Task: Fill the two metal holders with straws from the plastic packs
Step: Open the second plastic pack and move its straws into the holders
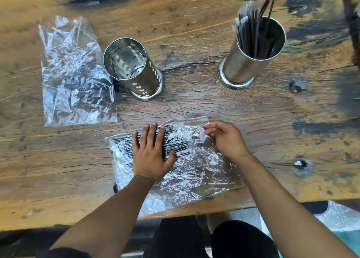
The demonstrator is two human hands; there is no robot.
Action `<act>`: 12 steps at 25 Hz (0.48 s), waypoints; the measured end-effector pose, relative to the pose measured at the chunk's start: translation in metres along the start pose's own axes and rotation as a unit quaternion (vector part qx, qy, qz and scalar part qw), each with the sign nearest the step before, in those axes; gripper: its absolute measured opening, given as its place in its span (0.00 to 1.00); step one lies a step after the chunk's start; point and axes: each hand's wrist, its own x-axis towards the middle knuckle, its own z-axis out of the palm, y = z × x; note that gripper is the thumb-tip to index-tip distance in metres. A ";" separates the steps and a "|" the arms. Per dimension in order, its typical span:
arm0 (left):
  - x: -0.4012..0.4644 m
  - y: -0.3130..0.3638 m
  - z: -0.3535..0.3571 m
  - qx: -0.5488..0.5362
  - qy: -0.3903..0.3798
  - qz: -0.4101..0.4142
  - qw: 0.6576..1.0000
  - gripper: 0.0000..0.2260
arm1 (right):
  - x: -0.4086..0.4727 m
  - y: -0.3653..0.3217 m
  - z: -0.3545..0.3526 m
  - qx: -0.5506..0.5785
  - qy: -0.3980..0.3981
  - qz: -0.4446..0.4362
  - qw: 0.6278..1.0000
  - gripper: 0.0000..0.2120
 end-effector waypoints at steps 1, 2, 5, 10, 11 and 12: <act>0.000 -0.001 0.000 -0.005 0.003 0.003 1.000 0.36 | 0.005 -0.003 -0.001 0.062 -0.030 0.025 0.997 0.18; -0.001 -0.002 0.000 -0.015 0.011 0.008 1.000 0.36 | 0.007 -0.008 -0.004 0.117 -0.067 0.048 0.990 0.17; -0.004 -0.005 0.003 -0.068 0.058 0.030 0.996 0.36 | 0.007 -0.019 -0.005 0.117 -0.172 0.078 0.975 0.15; -0.004 -0.010 0.010 -0.128 0.133 0.039 0.982 0.36 | 0.011 -0.001 0.028 -0.133 -0.107 -0.164 0.972 0.18; -0.005 -0.011 0.011 -0.143 0.145 0.042 0.978 0.36 | 0.011 0.004 0.031 -0.184 -0.087 -0.247 0.947 0.19; -0.006 -0.012 0.012 -0.156 0.156 0.044 0.974 0.36 | 0.011 0.012 0.033 -0.218 -0.078 -0.311 0.922 0.20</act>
